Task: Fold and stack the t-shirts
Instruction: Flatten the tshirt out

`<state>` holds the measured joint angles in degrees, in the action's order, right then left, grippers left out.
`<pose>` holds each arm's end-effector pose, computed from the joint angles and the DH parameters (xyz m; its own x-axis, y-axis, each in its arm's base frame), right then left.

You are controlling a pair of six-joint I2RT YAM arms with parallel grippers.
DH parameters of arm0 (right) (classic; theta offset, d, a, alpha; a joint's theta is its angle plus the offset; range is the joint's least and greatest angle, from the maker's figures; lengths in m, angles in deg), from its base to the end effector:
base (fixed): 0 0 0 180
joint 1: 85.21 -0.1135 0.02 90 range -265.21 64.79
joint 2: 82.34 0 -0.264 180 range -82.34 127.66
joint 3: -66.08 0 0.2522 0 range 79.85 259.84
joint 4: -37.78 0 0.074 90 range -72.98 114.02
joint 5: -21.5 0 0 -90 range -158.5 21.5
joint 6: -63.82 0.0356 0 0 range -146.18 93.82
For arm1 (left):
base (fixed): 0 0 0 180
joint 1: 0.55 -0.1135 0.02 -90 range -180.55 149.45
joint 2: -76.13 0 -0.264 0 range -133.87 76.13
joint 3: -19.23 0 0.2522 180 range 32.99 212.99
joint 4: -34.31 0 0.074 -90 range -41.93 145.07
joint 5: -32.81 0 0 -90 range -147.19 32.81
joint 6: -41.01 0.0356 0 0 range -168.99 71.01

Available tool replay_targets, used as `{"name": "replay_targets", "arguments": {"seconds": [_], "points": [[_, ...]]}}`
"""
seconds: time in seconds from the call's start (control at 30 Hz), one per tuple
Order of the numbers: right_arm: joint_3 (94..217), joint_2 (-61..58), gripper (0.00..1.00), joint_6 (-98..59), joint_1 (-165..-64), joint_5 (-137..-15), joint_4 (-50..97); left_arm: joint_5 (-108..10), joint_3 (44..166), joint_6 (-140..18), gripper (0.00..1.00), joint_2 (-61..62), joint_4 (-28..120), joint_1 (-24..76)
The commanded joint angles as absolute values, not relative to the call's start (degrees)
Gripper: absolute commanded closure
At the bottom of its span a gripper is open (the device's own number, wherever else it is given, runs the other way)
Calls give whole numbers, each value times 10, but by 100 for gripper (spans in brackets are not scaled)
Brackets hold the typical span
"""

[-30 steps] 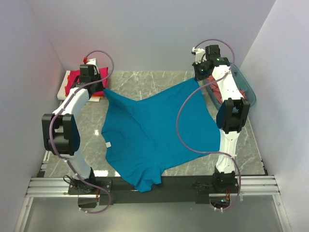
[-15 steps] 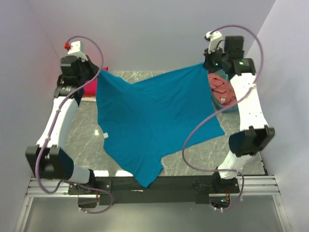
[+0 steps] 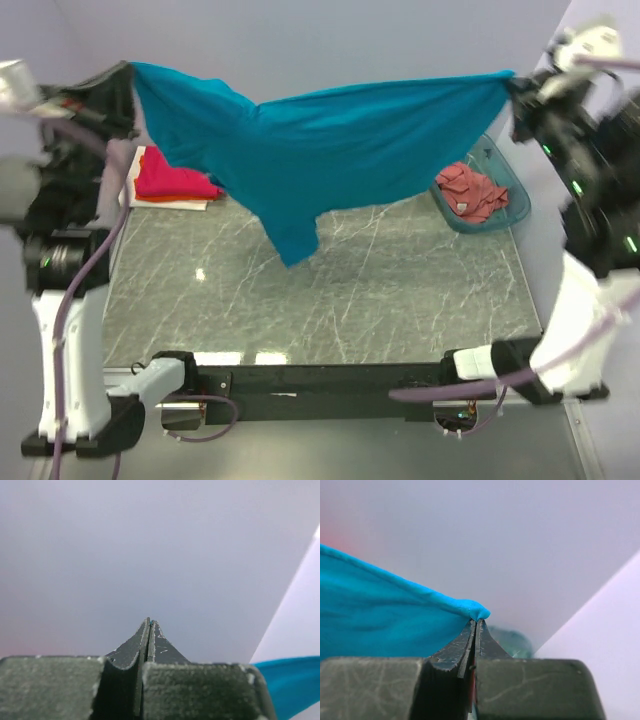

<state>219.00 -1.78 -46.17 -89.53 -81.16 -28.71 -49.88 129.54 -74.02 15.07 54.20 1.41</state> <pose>0.1602 0.0199 0.6254 0.1953 -0.3197 -0.9272 -0.2385 0.9015 -0.3611 0.1519 -0.0097 0.5892 0.3827 -0.4330 -0.8161 0.3385 0.8877 -0.3122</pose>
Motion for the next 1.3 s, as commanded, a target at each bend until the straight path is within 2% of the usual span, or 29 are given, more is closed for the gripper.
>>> {"name": "replay_targets", "arguments": {"seconds": [0.0, 0.27, 0.57, 0.67, 0.9, 1.07, 1.17, 1.27], "points": [[2195, -87, 100, -449, -896, -779, -256, -490, 1328, -763, 99, 198, 485, 16], [2218, -176, 100, -445, -891, -729, -205, -495, 1421, -758, 99, 235, 479, 16], [2154, -179, 100, -461, -889, -723, -218, -493, 1379, -762, 99, 226, 476, 16], [2070, -190, 100, -458, -890, -737, -192, -491, 1312, -751, 100, 222, 464, 16], [1718, -228, 100, -446, -889, -790, -68, -473, 1093, -748, 100, 209, 382, 16], [1510, -194, 100, -448, -890, -829, 49, -457, 951, -751, 100, 130, 319, 16], [1473, -113, 100, -448, -891, -847, 93, -452, 922, -745, 100, 37, 299, 16], [1502, 7, 100, -446, -893, -846, 112, -448, 950, -744, 100, -80, 307, 16]]}}
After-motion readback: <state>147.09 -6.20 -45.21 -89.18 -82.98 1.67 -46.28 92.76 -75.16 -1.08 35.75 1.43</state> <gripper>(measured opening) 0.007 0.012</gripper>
